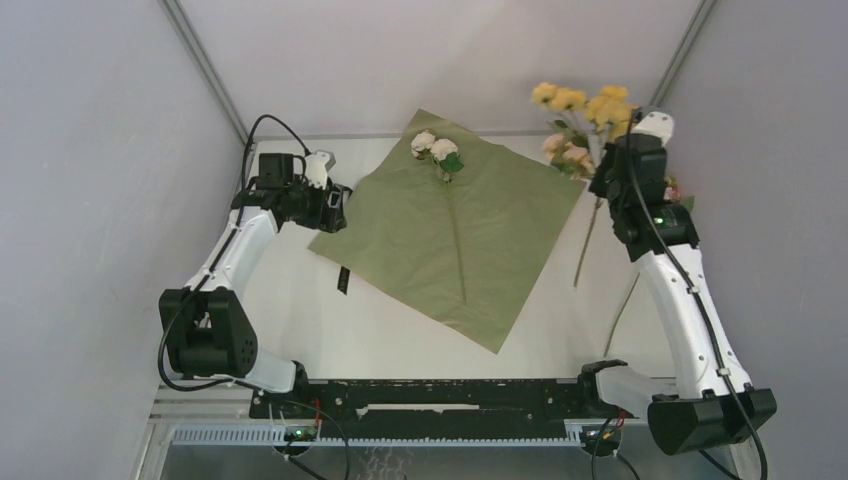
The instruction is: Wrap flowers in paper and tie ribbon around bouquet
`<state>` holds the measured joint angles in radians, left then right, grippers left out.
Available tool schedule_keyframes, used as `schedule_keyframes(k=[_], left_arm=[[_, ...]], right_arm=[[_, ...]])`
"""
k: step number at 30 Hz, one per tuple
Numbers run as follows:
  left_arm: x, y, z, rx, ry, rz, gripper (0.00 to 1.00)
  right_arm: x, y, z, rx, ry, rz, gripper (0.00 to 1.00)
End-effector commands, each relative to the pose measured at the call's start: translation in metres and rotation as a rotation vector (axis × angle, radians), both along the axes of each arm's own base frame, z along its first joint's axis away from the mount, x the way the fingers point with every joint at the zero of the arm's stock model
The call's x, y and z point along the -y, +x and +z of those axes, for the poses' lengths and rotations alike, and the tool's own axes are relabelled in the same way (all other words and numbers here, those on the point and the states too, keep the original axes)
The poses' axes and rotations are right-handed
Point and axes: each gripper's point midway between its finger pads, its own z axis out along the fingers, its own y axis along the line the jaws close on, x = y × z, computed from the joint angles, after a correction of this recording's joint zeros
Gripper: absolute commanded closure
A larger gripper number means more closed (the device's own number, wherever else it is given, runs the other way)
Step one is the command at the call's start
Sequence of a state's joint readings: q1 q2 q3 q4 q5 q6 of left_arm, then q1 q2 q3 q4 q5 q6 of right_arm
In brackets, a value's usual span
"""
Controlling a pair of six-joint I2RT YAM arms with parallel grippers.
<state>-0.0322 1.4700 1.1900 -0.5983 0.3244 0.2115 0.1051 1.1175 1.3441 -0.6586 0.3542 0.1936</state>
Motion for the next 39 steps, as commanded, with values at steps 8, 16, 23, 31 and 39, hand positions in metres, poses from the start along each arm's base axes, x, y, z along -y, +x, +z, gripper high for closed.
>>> schedule_keyframes(k=[8,16,23,31,39], left_arm=[[0.039,0.001,0.028,0.017,-0.150,-0.083,0.25],[0.162,-0.017,0.045,-0.056,-0.263,-0.289,0.24],[0.258,-0.057,0.016,-0.183,-0.265,-0.460,0.19],[0.302,-0.094,-0.015,-0.234,-0.204,-0.540,0.20],[0.323,-0.127,-0.036,-0.264,-0.165,-0.600,0.26]], right_arm=[[-0.102,0.031,-0.092,-0.042,0.256,0.175,1.00],[-0.130,0.003,-0.185,-0.185,0.459,0.170,1.00],[-0.125,-0.034,-0.228,-0.388,0.410,0.170,0.44],[-0.104,-0.080,-0.258,-0.578,0.328,0.121,0.40],[-0.121,-0.106,-0.293,-0.728,0.314,0.170,0.45]])
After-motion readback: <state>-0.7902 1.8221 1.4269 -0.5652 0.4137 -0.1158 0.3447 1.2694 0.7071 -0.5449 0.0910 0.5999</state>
